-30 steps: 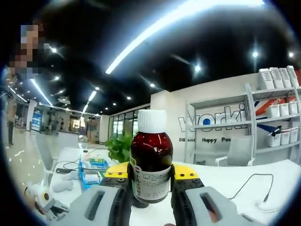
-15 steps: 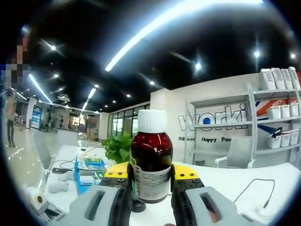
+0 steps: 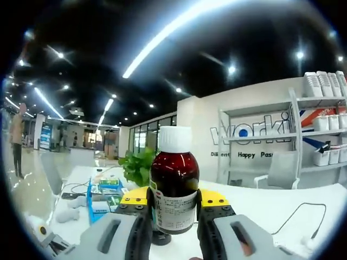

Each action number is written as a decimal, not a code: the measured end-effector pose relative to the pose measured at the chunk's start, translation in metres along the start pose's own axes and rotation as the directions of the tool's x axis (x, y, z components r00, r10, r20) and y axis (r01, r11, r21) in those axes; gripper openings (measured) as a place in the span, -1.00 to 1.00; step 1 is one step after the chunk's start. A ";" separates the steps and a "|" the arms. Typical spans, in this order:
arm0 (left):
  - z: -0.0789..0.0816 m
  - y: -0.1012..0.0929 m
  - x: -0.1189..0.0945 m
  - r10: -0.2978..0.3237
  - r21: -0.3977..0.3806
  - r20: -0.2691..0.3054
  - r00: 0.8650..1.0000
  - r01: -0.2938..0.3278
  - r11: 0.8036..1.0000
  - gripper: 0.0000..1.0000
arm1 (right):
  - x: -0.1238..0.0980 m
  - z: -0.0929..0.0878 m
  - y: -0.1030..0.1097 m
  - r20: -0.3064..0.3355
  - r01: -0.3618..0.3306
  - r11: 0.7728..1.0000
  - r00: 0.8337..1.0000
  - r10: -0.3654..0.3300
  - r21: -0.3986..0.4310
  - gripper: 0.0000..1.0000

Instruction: Rotate the medicine bottle to make it face forward pick up the medicine bottle inspect the drug traceability code place the medicine on the table

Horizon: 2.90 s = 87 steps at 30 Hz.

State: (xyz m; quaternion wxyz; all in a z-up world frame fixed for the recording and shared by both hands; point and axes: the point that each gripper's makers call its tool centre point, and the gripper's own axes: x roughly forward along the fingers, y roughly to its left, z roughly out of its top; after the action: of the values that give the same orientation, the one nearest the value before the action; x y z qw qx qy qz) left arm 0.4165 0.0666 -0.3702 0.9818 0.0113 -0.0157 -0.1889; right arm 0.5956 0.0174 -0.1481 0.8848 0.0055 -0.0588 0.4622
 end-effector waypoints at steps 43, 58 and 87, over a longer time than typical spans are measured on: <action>0.001 0.001 0.002 0.001 -0.026 -0.004 1.000 -0.002 1.000 -0.48 | 0.042 -0.103 0.012 -0.077 -0.016 0.999 0.997 0.019 0.037 -0.48; 0.001 0.001 0.003 -0.002 -0.029 -0.006 1.000 0.002 1.000 -0.48 | 0.058 -0.138 0.010 -0.116 0.014 0.997 0.993 -0.005 0.075 -0.48; 0.000 0.000 0.003 -0.010 -0.033 -0.009 1.000 0.009 0.999 -0.49 | 0.072 -0.176 0.010 -0.164 0.024 0.996 0.986 -0.010 0.089 -0.48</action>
State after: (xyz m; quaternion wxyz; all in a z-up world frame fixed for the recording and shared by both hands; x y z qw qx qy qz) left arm 0.4197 0.0652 -0.3699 0.9810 -0.0038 -0.0083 -0.1937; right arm 0.6453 0.0935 -0.3152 0.8894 0.0083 0.0348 0.4558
